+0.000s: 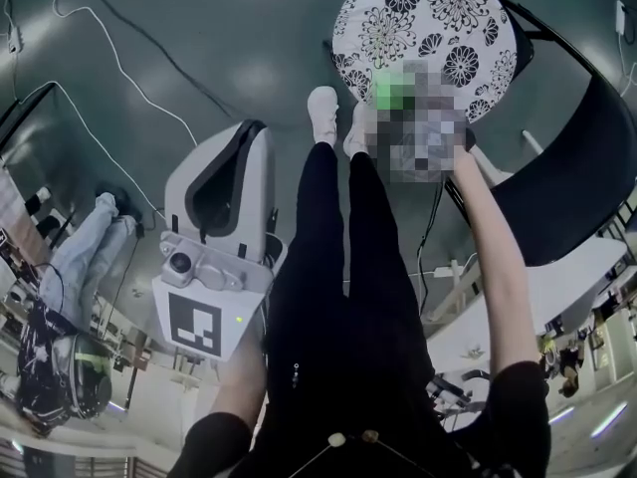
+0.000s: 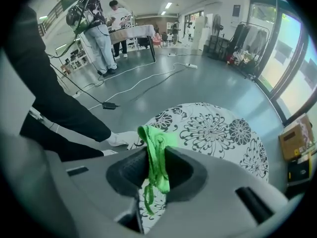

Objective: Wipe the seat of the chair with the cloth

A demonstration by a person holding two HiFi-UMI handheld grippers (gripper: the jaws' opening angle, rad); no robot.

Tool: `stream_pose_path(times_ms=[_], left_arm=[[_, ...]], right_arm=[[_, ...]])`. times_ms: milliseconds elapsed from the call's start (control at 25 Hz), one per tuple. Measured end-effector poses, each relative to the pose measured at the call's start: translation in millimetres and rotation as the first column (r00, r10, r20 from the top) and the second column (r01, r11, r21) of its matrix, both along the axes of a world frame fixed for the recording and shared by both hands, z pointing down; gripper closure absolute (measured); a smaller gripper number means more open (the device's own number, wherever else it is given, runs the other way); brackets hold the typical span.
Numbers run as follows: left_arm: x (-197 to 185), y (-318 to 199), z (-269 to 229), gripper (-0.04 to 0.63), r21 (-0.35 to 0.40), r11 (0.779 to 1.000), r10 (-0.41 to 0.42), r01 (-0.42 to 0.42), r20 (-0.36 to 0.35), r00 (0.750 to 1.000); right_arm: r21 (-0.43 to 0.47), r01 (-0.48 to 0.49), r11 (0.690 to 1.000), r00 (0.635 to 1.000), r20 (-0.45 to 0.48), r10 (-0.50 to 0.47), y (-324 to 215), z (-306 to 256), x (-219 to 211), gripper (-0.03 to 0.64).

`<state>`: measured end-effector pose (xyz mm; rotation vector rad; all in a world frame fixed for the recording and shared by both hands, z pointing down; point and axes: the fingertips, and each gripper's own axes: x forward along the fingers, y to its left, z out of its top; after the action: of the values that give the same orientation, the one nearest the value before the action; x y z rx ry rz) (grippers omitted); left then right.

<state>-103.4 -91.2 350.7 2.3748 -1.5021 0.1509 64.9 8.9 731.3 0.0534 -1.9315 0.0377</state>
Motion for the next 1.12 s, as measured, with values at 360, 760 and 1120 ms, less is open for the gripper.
stream_pose_path(times_ms=[360, 760, 1120], left_arm=[[8, 5, -2, 0.591, 0.0, 1.0, 0.027, -0.027, -0.002, 1.0], [5, 10, -1, 0.591, -0.002, 0.999, 0.032, -0.032, 0.011, 0.999], [9, 8, 0, 0.591, -0.009, 0.998, 0.054, -0.054, 0.005, 0.999]], right_arm=[[-0.105, 0.152, 0.983, 0.988, -0.006, -0.154, 64, -2, 2, 0.534], [0.248, -0.041, 0.968, 0.998, 0.05, 0.03, -105, -41, 17, 0.534], [0.398, -0.07, 0.915, 0.99, -0.087, 0.113, -243, -41, 69, 0.534]])
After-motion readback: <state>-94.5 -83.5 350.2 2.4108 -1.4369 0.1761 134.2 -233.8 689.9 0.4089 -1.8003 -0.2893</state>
